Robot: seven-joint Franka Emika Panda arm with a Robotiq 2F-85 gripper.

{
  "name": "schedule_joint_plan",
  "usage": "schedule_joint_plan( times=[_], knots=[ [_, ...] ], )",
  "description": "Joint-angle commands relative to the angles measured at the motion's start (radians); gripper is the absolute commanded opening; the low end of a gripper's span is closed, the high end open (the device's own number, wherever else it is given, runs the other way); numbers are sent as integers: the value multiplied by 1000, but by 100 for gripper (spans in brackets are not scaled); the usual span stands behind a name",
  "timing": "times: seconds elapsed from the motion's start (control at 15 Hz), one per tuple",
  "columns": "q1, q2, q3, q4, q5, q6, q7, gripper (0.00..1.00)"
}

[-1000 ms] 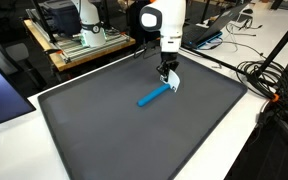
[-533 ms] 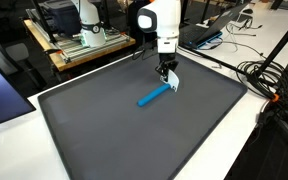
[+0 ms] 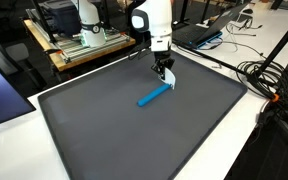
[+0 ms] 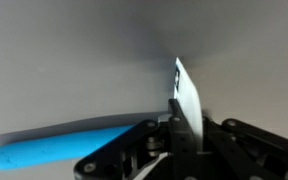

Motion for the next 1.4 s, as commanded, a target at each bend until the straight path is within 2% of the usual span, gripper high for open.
schedule_joint_plan(
  times=[0.0,0.33,0.73,1.07,1.33],
  knots=[
    [-9,-66,-9,-85,26,10,-27,1],
    [-81,-159,9,-127,53,-1,-73,1],
    [-160,-203,40,-97,82,-31,-190,1],
    [-136,-178,36,-56,54,-57,-209,1],
    [-97,-143,-5,-11,8,-126,-174,1]
  ],
)
